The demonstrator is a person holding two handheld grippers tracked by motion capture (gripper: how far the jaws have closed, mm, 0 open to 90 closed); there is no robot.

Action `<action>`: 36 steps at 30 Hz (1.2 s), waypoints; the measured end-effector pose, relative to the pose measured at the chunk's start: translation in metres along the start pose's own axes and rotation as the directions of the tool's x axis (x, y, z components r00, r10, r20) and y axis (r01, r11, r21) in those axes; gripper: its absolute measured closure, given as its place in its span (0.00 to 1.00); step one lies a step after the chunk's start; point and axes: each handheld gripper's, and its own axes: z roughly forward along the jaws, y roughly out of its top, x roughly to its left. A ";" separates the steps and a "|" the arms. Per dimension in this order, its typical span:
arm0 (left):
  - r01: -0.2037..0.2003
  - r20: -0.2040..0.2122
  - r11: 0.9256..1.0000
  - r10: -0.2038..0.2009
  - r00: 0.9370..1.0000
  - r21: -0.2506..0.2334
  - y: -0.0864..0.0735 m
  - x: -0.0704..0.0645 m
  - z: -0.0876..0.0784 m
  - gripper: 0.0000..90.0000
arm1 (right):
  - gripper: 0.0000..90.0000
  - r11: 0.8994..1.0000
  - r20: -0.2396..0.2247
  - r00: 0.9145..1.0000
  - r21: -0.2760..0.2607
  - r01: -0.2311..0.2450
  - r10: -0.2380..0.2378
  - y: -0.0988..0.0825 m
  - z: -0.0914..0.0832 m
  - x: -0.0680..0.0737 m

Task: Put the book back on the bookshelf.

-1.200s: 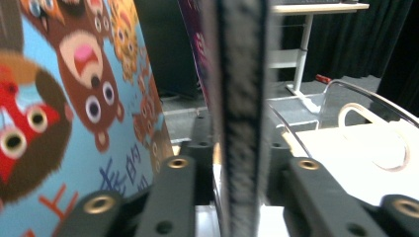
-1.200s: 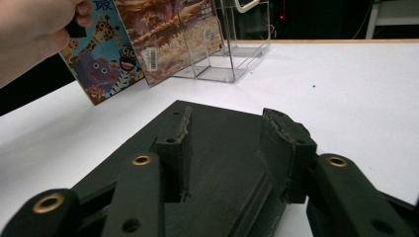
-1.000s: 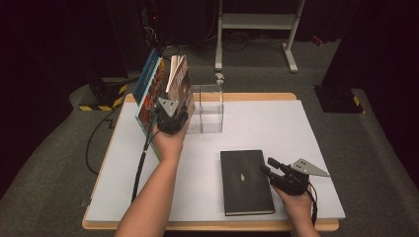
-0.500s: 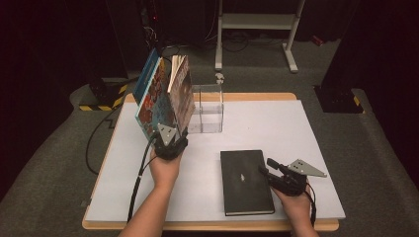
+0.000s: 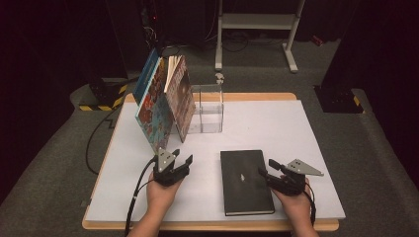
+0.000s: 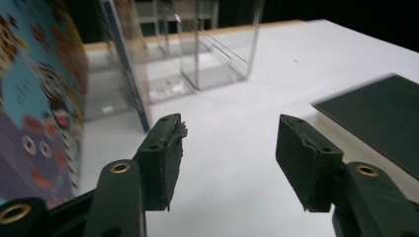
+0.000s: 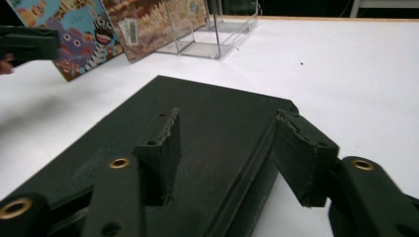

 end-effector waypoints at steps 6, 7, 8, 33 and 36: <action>0.007 0.108 0.999 -0.012 0.994 0.044 -0.011 -0.005 -0.009 0.49 | 0.37 0.998 0.034 0.999 0.052 0.031 -0.033 0.001 0.000 0.004; -0.009 0.121 0.999 0.004 0.993 0.038 -0.012 -0.006 -0.009 0.47 | 0.34 0.998 0.039 0.999 0.062 0.032 -0.035 0.001 0.000 0.005; -0.012 0.134 0.999 0.007 0.991 0.035 -0.014 -0.007 -0.009 0.47 | 0.32 0.997 0.043 0.999 0.074 0.030 -0.033 0.001 0.000 0.006; 0.040 0.365 0.995 -0.070 0.928 0.090 -0.020 -0.026 -0.007 0.36 | 0.35 0.972 -0.039 0.993 0.213 -0.100 0.111 -0.024 -0.008 0.041; 0.058 0.345 0.992 -0.093 0.934 0.112 -0.020 -0.026 -0.004 0.36 | 0.33 0.974 -0.048 0.996 0.216 -0.069 0.081 -0.019 0.008 0.057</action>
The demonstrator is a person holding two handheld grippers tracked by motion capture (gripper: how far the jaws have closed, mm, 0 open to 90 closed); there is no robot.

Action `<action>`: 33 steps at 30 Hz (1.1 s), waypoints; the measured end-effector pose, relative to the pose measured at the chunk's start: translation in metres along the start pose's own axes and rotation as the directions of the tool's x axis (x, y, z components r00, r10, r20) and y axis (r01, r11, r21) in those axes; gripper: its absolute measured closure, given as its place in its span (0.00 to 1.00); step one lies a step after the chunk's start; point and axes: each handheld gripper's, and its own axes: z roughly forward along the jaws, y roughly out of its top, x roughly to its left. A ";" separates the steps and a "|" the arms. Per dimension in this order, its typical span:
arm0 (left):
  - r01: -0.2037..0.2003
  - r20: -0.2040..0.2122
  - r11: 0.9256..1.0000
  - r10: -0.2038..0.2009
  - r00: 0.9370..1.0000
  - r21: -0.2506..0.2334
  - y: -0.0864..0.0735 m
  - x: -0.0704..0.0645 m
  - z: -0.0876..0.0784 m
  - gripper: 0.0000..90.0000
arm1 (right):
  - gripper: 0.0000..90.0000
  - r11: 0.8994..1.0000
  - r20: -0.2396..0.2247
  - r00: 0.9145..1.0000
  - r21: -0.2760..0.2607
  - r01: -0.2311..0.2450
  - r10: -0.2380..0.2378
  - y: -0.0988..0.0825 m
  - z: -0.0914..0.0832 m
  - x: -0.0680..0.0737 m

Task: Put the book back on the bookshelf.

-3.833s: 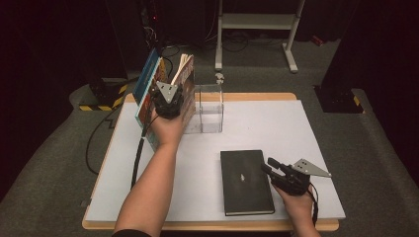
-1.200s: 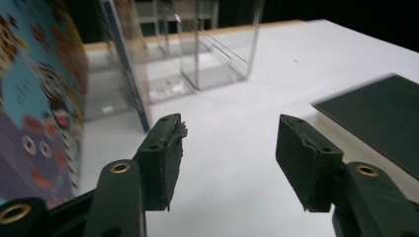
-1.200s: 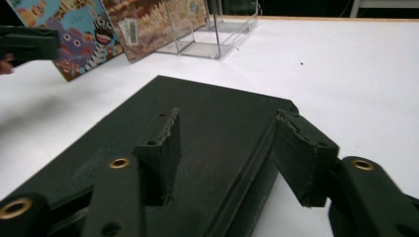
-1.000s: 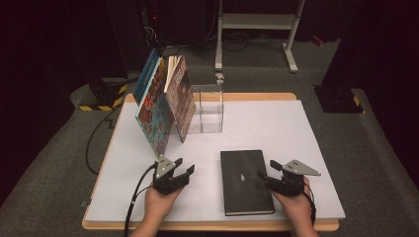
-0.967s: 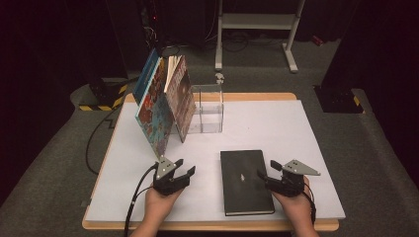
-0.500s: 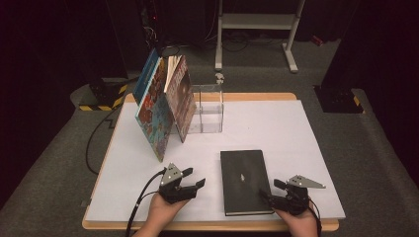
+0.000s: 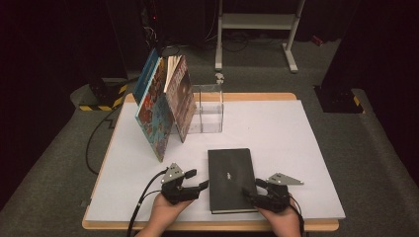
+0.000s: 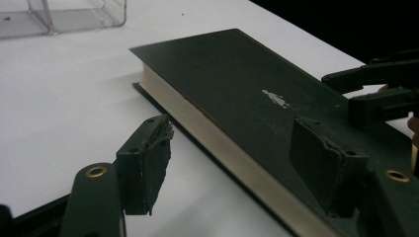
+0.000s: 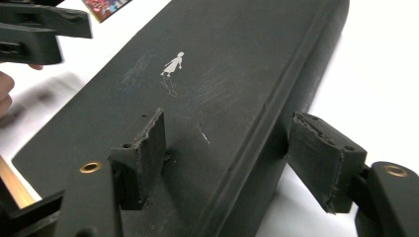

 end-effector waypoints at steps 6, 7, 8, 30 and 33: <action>0.055 -0.057 0.998 -0.053 0.997 0.028 -0.003 0.007 0.005 0.31 | 0.33 0.997 -0.046 0.996 0.019 0.073 -0.072 0.013 0.027 0.028; 0.056 -0.078 0.998 -0.055 0.995 0.021 -0.003 0.008 0.004 0.29 | 0.33 0.996 -0.054 0.995 0.020 0.086 -0.085 0.014 0.031 0.031; 0.066 -0.079 0.998 -0.065 0.995 0.019 -0.003 0.012 0.002 0.29 | 0.33 0.996 -0.059 0.994 0.023 0.089 -0.087 0.016 0.034 0.035; 0.113 -0.037 0.993 -0.112 0.993 0.040 0.002 0.021 0.000 0.36 | 0.32 0.995 -0.119 0.988 -0.016 0.094 -0.096 0.013 0.037 0.026; 0.109 -0.030 0.993 -0.108 0.994 0.035 0.006 0.019 -0.002 0.36 | 0.32 0.995 -0.123 0.988 -0.019 0.094 -0.096 0.013 0.036 0.026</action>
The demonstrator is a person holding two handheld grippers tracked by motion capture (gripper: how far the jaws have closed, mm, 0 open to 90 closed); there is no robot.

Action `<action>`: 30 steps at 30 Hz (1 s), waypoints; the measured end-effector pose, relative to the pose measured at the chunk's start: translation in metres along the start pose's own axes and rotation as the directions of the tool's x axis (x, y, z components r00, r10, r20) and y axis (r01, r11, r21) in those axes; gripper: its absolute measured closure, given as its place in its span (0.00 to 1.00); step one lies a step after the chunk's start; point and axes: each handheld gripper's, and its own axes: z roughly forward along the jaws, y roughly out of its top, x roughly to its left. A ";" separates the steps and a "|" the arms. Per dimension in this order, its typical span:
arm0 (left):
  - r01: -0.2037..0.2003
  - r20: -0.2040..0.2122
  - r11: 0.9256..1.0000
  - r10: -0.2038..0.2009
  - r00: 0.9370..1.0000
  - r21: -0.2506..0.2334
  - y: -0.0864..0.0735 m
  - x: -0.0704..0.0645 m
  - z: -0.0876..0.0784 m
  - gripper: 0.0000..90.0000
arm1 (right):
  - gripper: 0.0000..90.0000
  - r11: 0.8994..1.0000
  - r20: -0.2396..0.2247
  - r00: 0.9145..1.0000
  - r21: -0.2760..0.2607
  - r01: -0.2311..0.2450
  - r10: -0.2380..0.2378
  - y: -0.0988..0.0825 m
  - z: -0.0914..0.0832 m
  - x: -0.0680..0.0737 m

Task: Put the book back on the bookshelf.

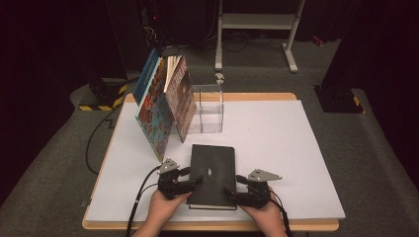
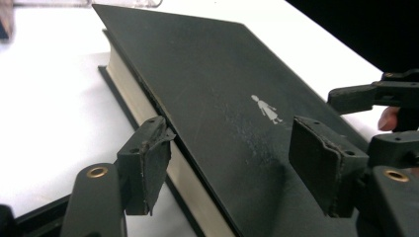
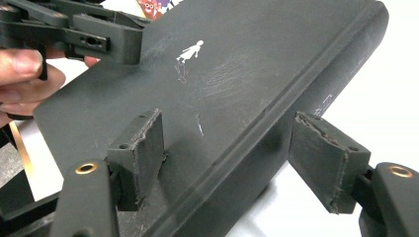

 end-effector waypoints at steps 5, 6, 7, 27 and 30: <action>-0.027 0.008 1.000 0.027 1.000 -0.009 0.013 -0.001 -0.001 0.40 | 0.33 1.000 0.001 1.000 -0.010 -0.003 0.003 0.000 -0.003 -0.002; -0.039 0.008 0.999 0.039 0.999 -0.011 0.017 -0.001 -0.001 0.41 | 0.33 1.000 -0.001 1.000 -0.012 -0.004 0.004 0.000 -0.004 -0.002; -0.042 0.018 0.999 0.043 0.999 -0.014 0.020 0.000 -0.001 0.43 | 0.33 1.000 0.002 1.000 -0.015 -0.004 0.004 0.000 -0.005 -0.002; -0.132 0.139 0.987 0.144 0.980 -0.091 0.023 0.013 -0.003 0.65 | 0.23 0.997 -0.029 0.997 -0.009 -0.070 0.070 0.006 0.005 -0.007; -0.161 0.136 0.981 0.175 0.975 -0.108 0.021 0.012 -0.005 0.66 | 0.19 0.997 -0.025 0.997 0.008 -0.078 0.078 0.010 0.008 -0.009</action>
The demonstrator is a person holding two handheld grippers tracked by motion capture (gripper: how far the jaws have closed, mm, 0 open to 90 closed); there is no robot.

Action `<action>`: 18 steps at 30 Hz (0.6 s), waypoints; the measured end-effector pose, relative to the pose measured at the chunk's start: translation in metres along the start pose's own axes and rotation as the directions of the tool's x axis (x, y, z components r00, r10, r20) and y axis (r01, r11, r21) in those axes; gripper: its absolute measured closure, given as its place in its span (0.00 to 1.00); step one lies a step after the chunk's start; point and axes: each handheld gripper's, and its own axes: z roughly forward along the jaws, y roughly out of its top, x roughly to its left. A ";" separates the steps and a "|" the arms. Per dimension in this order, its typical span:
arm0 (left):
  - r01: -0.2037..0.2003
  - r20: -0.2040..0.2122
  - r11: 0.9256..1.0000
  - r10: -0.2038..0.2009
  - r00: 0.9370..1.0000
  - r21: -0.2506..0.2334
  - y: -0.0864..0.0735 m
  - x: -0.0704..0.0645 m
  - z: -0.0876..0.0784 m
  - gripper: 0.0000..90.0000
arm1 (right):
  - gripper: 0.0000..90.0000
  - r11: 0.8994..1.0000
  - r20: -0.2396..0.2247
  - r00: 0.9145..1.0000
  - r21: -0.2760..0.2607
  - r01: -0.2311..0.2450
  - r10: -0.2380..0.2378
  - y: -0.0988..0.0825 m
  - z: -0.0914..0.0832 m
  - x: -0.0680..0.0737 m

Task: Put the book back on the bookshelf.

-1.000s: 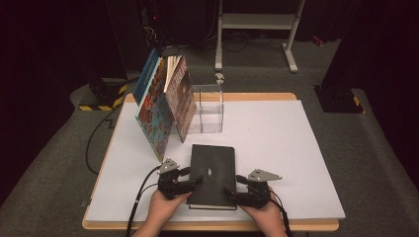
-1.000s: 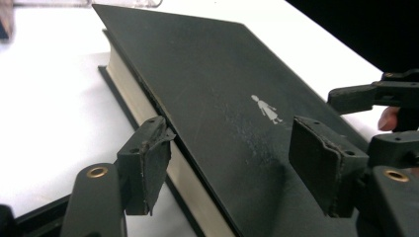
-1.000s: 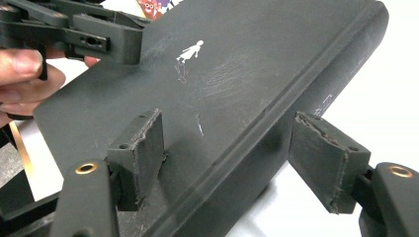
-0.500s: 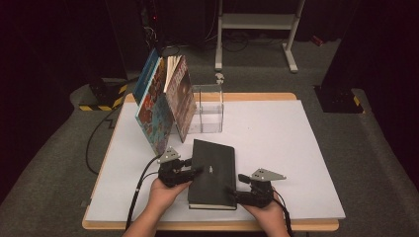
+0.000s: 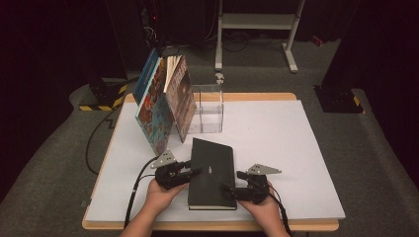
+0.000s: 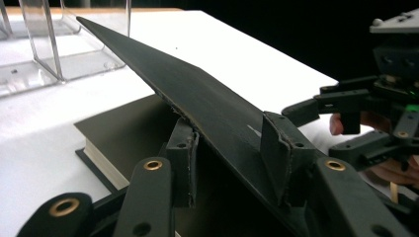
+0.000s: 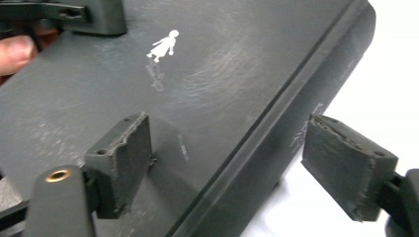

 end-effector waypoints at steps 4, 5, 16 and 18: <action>-0.031 -0.009 0.999 0.031 0.999 -0.015 0.000 -0.003 -0.002 0.67 | 0.13 1.000 -0.012 1.000 0.026 -0.012 0.013 0.006 0.005 -0.005; -0.036 -0.009 0.999 0.035 0.999 -0.017 0.000 -0.004 -0.003 0.67 | 0.11 0.999 -0.015 1.000 0.035 -0.020 0.021 0.007 0.006 -0.006; -0.100 -0.025 0.994 0.099 0.995 -0.054 0.001 -0.013 -0.007 0.67 | 0.00 0.991 -0.111 0.986 0.065 -0.118 0.125 0.016 0.022 -0.022; -0.111 -0.027 0.992 0.109 0.994 -0.058 0.001 -0.014 -0.008 0.67 | 0.00 0.991 -0.129 0.983 0.064 -0.120 0.128 0.017 0.024 -0.022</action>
